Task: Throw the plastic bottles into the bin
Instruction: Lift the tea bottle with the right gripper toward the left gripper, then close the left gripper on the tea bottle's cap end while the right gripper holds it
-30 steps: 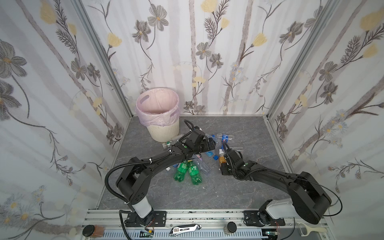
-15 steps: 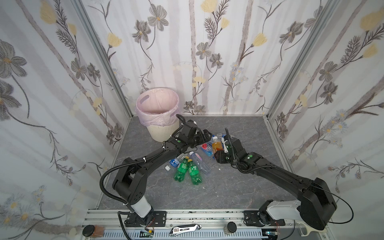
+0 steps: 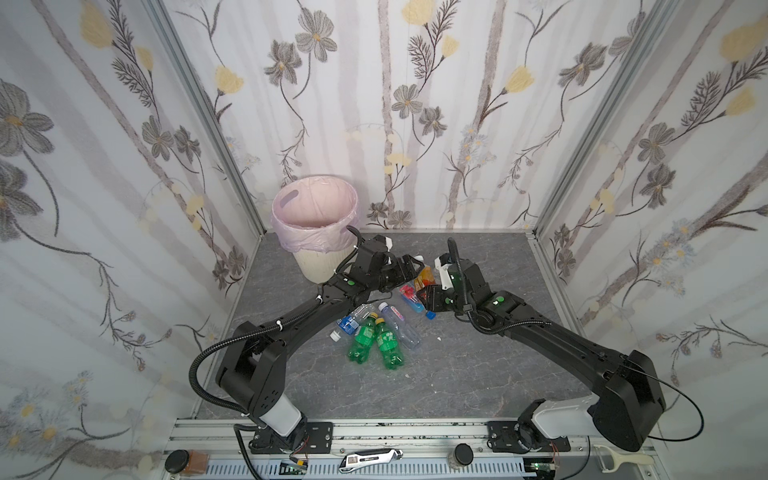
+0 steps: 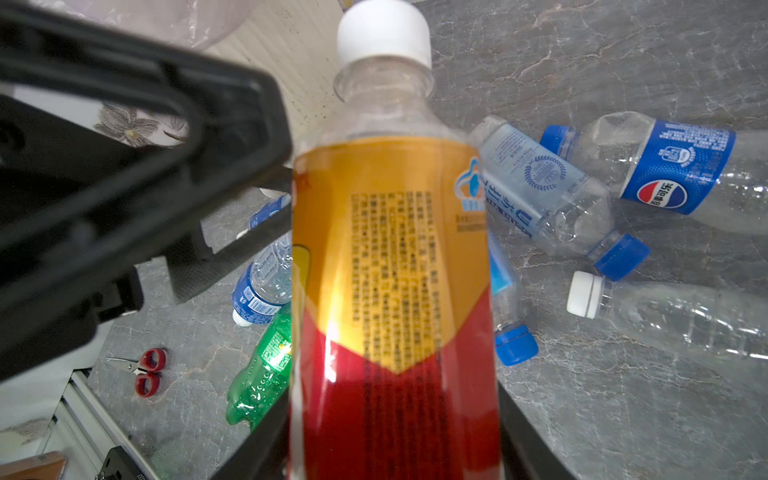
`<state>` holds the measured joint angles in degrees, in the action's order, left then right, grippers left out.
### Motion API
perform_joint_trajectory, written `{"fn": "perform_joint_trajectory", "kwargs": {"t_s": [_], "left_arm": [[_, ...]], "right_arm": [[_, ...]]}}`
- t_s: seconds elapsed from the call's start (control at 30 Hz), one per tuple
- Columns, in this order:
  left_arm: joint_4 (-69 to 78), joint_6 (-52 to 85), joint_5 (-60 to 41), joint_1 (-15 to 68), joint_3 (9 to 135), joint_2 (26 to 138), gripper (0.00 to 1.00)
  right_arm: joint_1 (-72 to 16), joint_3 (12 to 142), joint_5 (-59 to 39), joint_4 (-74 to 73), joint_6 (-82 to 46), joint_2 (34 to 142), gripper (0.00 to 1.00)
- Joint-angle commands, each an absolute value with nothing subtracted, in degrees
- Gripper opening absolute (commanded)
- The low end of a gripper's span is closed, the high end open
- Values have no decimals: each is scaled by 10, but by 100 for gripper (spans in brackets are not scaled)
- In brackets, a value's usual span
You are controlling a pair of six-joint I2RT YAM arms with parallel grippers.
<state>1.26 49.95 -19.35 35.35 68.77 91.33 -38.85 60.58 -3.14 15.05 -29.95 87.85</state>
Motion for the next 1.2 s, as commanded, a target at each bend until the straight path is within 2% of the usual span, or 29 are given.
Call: {"fn": "perform_joint_trajectory", "kwargs": {"t_s": [0.0, 0.2, 0.53, 0.7, 0.97, 1.17], "left_arm": [[45, 511, -203, 353, 679, 908, 82], [52, 517, -202, 353, 678, 906, 76], [55, 519, -197, 353, 669, 906, 60], [56, 516, -194, 353, 667, 908, 52], [55, 486, -195, 351, 671, 911, 52], [55, 476, -189, 347, 668, 912, 47]], "right_arm": [[-393, 616, -52, 122, -304, 883, 51], [-402, 622, -63, 111, -303, 889, 51], [-403, 622, -68, 102, -302, 894, 51], [-404, 623, -68, 98, -302, 894, 55], [-407, 622, -70, 90, -300, 892, 59], [-410, 622, -69, 81, -297, 888, 68]]}}
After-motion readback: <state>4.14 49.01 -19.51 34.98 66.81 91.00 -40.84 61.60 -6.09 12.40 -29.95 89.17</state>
